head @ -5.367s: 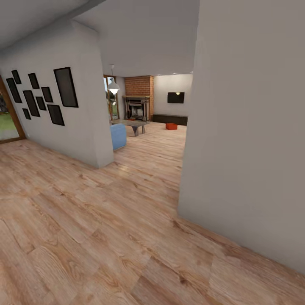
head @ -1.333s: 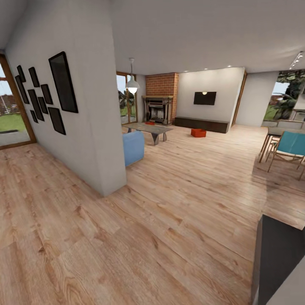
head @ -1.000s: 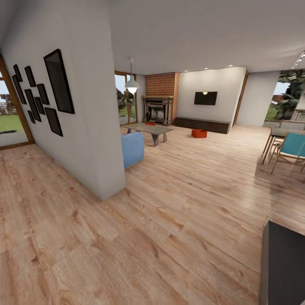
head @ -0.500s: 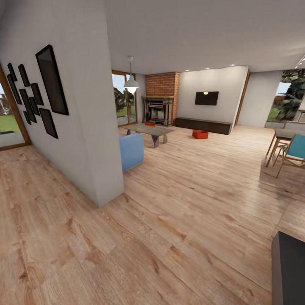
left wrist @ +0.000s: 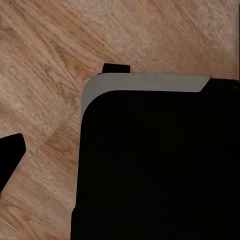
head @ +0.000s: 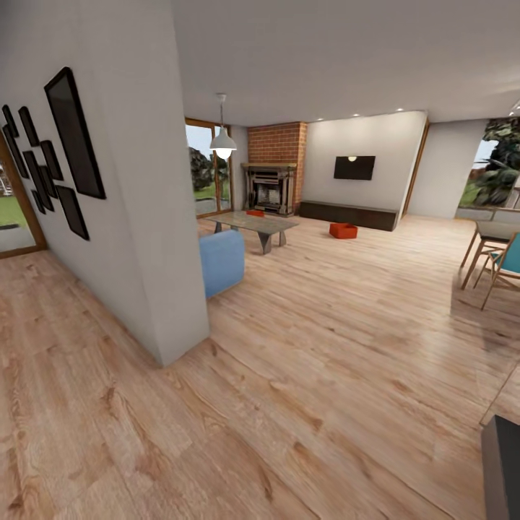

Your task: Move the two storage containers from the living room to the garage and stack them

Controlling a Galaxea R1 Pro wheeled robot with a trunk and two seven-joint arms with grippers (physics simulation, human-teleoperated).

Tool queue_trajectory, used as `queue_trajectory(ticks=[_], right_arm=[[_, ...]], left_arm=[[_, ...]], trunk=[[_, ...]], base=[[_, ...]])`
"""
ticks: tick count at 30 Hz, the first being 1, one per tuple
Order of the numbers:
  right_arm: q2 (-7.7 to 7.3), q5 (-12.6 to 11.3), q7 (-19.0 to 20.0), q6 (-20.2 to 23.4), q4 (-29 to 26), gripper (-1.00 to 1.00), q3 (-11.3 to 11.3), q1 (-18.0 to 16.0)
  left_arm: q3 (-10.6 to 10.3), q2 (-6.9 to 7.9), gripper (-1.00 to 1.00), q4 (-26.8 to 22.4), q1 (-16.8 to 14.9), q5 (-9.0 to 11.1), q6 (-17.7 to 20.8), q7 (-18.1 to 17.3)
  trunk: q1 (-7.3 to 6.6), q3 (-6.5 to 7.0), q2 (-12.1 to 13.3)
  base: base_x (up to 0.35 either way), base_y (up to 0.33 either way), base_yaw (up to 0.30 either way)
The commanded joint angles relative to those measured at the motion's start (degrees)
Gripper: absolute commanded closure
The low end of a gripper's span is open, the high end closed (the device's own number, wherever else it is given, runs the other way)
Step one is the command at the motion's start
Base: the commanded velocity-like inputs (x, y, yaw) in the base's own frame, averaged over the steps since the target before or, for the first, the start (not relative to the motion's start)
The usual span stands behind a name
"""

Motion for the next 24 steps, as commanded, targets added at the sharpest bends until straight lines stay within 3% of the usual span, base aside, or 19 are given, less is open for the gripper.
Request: queue_trajectory(ticks=[1,24], right_arm=[[0.04,-0.56,-0.09,-0.28,0.14,-1.00,0.49,-0.05],[-0.04,-0.33,-0.07,-0.26,0.14,-1.00,0.49,-0.05]], left_arm=[[0.08,-0.01,-1.00,-0.01,0.00,0.45,-0.12,0.00],[0.08,-0.01,-1.00,-0.01,0.00,0.45,-0.12,0.00]], trunk=[[0.03,-0.05,-0.02],[0.03,-0.05,-0.02]], base=[[0.323,0.000,0.000],[0.323,0.000,-0.006]])
